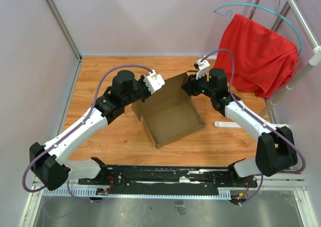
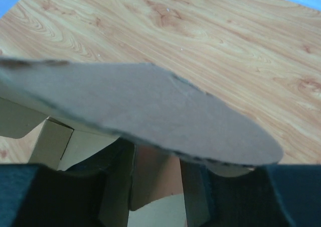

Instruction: Fold the paper box

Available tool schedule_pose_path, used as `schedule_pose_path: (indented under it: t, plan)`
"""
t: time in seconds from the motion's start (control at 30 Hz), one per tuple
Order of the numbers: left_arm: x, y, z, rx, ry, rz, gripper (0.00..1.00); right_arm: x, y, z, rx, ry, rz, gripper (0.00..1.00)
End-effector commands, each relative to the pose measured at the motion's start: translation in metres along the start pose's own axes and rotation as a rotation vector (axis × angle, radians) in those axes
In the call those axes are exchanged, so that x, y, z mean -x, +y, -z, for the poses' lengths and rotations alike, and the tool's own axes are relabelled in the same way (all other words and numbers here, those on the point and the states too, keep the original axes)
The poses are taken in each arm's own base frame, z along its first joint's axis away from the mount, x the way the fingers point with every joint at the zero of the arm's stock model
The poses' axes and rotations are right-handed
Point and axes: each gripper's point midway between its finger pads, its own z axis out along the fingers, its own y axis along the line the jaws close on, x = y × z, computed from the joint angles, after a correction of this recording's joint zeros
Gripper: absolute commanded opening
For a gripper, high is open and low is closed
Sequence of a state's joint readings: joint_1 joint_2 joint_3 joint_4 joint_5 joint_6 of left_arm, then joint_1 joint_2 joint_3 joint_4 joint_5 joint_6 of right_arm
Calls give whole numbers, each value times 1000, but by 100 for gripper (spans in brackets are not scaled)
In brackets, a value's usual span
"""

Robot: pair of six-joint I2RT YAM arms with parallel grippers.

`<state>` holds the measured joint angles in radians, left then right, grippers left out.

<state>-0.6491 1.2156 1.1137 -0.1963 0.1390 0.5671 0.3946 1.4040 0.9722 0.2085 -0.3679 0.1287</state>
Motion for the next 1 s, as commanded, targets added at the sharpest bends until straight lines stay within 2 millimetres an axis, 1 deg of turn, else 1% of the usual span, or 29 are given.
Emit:
schedule_pose_path:
  t: [0.0, 0.03, 0.1, 0.13, 0.17, 0.3, 0.33, 0.4, 0.47, 0.5, 0.53, 0.6, 0.63, 0.7, 0.77, 0.8, 0.9, 0.97]
  plan:
    - [22, 5, -2, 33, -83, 1, 0, -5, -1, -4, -28, 32, -10, 35]
    - [21, 5, -2, 32, -81, 0, 0, -6, -3, -5, -38, 35, -12, 30]
    - [20, 4, -1, 35, -80, 1, 0, -11, -8, -6, -71, 53, -36, 9]
    - [20, 5, -1, 41, -77, 3, 0, -13, -10, -6, -81, 63, -45, 2]
    - [19, 5, 0, 45, -75, 7, 0, -15, -11, -6, -90, 70, -57, 1]
    - [20, 9, 4, 85, -85, 39, 1, -21, -16, -4, -137, 72, -70, 1]
    - [22, 10, 5, 98, -95, 56, 4, -22, -18, -3, -152, 68, -73, 1]
    - [27, 15, 10, 130, -120, 83, 15, -23, -22, -1, -185, 59, -77, 1]
    - [36, 22, 19, 172, -163, 123, 20, -19, -25, 1, -211, 31, -73, 1]
    - [42, 25, 25, 192, -190, 136, 24, -16, -28, 3, -224, 9, -69, 1]
    - [48, 29, 32, 212, -221, 145, 28, -17, -29, 4, -235, -4, -67, 1]
    - [58, 37, 50, 265, -288, 168, 40, -14, -32, 7, -252, -40, -52, 1]
    - [60, 39, 58, 294, -314, 183, 44, -12, -33, 10, -260, -58, -47, 1]
    - [65, 45, 80, 352, -375, 230, 46, -9, -36, 15, -279, -92, -43, 1]
    - [62, 49, 100, 406, -415, 312, 47, -9, -37, 19, -294, -113, -46, 1]
    - [58, 48, 109, 422, -426, 358, 46, -10, -37, 21, -297, -122, -49, 1]
    - [31, 39, 126, 467, -422, 469, 42, -12, -36, 24, -295, -142, -56, 1]
    - [9, 35, 135, 514, -418, 553, 40, -13, -36, 25, -299, -154, -61, 1]
